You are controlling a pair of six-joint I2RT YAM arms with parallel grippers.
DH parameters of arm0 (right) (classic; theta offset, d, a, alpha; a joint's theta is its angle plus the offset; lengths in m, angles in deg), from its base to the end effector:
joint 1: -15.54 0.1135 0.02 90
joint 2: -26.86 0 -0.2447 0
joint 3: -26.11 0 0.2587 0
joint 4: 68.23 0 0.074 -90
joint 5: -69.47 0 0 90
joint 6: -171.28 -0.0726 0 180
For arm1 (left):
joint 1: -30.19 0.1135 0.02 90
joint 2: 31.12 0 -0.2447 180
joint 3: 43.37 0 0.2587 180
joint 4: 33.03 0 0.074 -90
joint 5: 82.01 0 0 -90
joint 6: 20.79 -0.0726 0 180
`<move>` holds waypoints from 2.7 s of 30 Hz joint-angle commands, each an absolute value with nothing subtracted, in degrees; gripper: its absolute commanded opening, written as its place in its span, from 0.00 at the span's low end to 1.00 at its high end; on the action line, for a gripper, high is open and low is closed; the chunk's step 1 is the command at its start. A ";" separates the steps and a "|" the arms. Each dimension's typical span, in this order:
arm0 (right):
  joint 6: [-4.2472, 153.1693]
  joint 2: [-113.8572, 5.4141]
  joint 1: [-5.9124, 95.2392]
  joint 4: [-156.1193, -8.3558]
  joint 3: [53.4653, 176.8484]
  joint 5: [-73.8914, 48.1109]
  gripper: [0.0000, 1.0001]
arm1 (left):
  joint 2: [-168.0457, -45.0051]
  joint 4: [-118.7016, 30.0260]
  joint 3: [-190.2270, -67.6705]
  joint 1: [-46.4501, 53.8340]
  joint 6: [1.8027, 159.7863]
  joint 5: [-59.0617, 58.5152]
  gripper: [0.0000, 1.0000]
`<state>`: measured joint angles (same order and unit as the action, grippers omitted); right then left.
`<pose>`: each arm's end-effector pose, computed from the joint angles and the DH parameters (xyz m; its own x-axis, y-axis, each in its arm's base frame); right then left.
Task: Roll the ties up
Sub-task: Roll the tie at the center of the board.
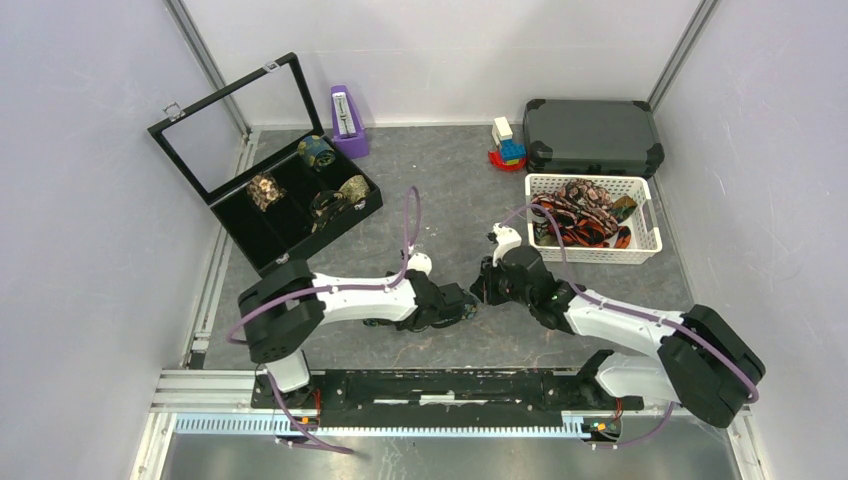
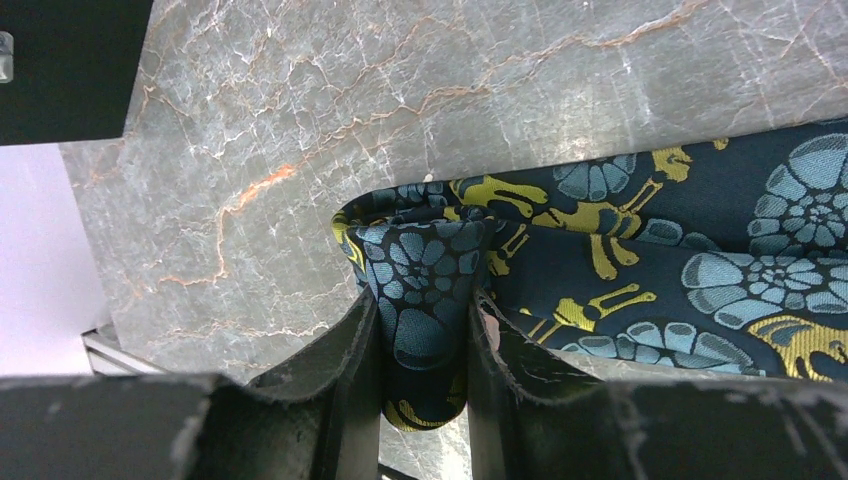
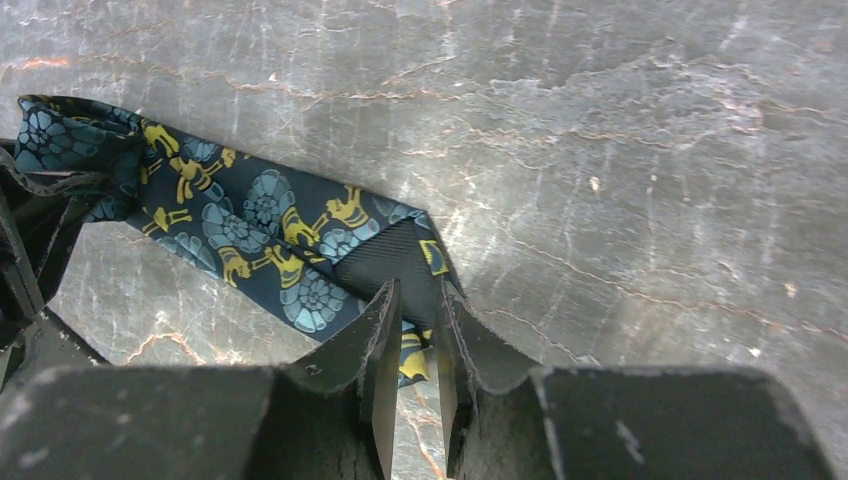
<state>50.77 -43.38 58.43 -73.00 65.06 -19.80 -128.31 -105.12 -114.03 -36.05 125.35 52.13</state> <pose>0.2022 0.1891 0.1231 -0.7209 0.0232 -0.6927 -0.3739 0.8285 0.4169 0.1523 -0.2205 0.1160 -0.8023 0.3434 -0.4883 0.0586 0.8593 0.5081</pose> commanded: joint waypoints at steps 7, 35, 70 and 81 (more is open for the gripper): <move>52.54 -37.60 56.65 -76.00 62.95 -23.61 0.25 | -138.54 -103.86 -119.11 -37.39 129.06 50.90 0.05; 54.43 -36.35 55.81 -79.86 68.54 -22.40 0.26 | -139.31 -110.67 -128.36 -39.59 126.13 51.58 0.59; 44.22 -55.63 71.40 -68.75 83.97 -13.95 0.50 | -71.08 -86.32 -91.59 -22.59 114.18 30.24 0.95; 43.02 -64.35 76.35 -67.83 91.35 -13.97 0.34 | -66.66 -85.46 -87.90 -18.61 116.15 29.01 0.91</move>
